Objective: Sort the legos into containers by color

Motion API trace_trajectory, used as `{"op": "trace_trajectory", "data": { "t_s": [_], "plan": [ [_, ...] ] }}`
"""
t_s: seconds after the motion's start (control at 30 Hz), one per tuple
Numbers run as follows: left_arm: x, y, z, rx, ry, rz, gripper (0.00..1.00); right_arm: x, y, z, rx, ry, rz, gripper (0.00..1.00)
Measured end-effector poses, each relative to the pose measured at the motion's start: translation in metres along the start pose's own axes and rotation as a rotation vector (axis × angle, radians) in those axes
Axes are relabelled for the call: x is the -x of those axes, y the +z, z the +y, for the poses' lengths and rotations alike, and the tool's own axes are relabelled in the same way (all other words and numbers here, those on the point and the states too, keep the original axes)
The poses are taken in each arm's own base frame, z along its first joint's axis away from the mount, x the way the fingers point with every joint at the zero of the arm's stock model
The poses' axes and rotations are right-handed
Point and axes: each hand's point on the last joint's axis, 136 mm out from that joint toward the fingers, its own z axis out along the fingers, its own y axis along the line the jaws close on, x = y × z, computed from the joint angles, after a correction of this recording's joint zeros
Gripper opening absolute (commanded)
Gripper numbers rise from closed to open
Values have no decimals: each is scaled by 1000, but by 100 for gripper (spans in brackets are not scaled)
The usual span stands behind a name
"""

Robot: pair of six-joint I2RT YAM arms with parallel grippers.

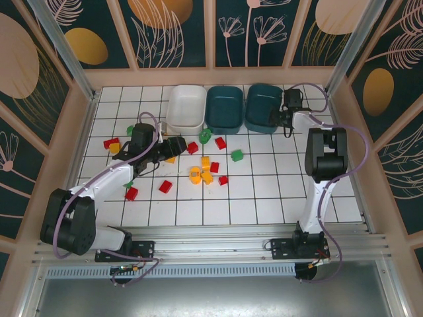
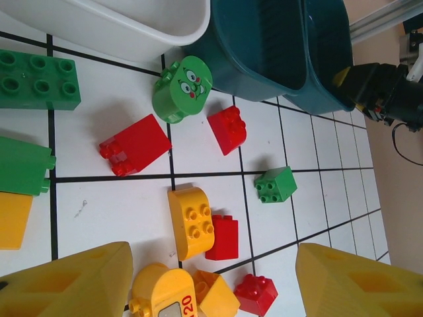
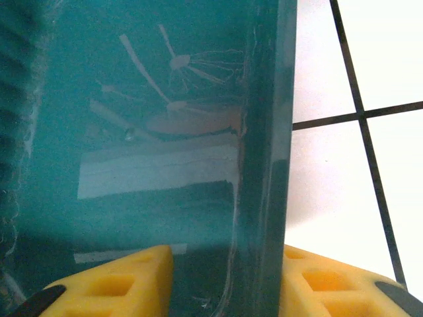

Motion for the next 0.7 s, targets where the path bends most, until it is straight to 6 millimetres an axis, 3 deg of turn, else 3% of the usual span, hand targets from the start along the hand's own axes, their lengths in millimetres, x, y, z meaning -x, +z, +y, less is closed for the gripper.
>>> {"op": "trace_trajectory", "data": {
  "t_s": [0.37,0.7],
  "plan": [
    [0,0,0,-1,1,-1,67,-6,1,-16,-15,15,-8,24],
    [0,0,0,-1,1,-1,66,1,-12,-15,-13,16,-38,22]
  ]
}}
